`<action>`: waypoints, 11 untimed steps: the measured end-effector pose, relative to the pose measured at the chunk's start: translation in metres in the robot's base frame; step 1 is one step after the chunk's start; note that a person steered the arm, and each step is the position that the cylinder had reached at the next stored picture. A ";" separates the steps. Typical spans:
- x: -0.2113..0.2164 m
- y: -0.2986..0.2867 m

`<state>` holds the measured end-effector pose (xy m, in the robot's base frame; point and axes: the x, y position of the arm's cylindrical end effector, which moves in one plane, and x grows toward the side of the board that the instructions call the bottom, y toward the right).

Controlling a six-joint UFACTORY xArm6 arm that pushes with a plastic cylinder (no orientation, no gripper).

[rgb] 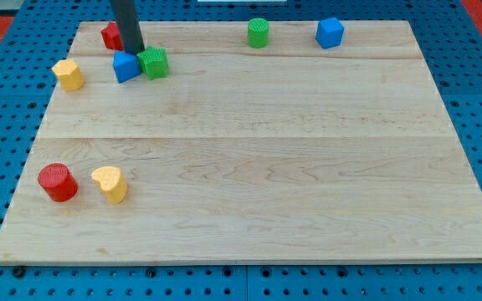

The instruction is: Push the blue triangle above the red circle

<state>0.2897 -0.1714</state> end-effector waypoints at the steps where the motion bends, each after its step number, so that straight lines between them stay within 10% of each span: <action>1: 0.027 0.000; 11: 0.085 -0.050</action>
